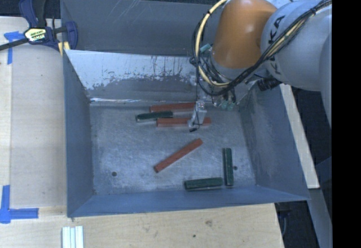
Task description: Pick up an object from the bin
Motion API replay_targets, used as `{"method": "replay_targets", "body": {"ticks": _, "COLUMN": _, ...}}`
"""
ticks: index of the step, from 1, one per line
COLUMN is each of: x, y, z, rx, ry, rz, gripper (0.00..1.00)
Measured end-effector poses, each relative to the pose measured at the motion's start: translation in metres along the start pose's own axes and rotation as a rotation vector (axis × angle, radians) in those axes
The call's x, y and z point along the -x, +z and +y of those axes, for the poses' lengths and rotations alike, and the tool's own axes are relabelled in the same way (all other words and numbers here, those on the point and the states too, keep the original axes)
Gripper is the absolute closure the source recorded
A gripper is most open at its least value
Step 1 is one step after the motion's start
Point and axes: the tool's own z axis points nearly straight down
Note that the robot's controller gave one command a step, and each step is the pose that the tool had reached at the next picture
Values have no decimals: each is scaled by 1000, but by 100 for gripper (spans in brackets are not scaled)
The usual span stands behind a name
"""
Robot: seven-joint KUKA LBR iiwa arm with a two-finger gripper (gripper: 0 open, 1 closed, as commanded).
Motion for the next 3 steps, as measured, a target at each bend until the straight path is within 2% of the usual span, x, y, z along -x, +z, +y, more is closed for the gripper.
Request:
{"method": "replay_targets", "body": {"ticks": 1, "x": 5, "y": 6, "z": 4, "rx": 0, "ry": 3, "rz": -5, "gripper": 0}}
{"method": "replay_targets", "body": {"ticks": 2, "x": 5, "y": 76, "z": 12, "rx": 0, "ry": -72, "rz": -8, "gripper": 0}}
{"method": "replay_targets", "body": {"ticks": 3, "x": 1, "y": 84, "z": 21, "rx": 0, "ry": 8, "rz": -3, "gripper": 100}}
